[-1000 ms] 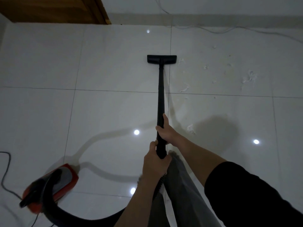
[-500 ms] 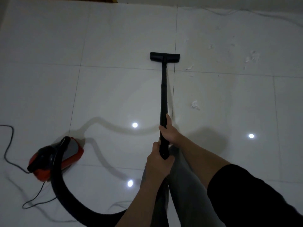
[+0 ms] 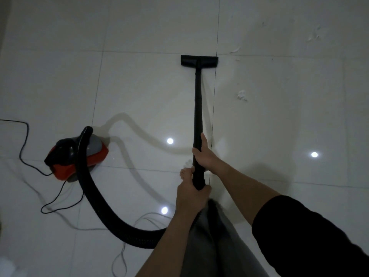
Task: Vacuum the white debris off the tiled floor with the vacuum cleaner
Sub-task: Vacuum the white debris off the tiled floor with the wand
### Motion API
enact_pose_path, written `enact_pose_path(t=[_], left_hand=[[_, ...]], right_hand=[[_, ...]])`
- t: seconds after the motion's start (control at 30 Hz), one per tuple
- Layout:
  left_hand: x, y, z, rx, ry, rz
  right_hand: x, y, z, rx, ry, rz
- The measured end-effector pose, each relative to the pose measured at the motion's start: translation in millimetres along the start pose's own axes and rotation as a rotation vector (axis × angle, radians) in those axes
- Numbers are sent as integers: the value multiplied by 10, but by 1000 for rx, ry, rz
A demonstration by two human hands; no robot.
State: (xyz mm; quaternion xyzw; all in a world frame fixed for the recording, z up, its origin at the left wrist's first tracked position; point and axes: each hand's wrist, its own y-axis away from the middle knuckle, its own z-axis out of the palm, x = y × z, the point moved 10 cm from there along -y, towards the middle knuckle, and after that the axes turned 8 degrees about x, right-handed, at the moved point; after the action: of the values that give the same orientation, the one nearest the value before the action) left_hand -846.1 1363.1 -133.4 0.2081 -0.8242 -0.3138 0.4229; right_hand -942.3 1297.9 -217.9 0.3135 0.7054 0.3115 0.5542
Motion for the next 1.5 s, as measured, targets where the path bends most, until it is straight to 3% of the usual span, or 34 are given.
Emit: enact_pose_path(t=[0.27,0.73,1.17,1.37,1.5], left_hand=[[-683,562,-49,16,-78,52],[-1973,1300,-285,-90,-32,98],[-3254,1897,-221,-69,-127,34],[-3161,2326,-77,-58,-87,78],[-3081,2621,121,-60,-77,124]], right_hand=[[604,552,455,-25,-36,30],[1521,1308,1433,46,-89,49],[2412,1951,2072,58,-84,35],[2696,2235,1955,64,-100,50],[2933,2421,1822,72,-261,141]])
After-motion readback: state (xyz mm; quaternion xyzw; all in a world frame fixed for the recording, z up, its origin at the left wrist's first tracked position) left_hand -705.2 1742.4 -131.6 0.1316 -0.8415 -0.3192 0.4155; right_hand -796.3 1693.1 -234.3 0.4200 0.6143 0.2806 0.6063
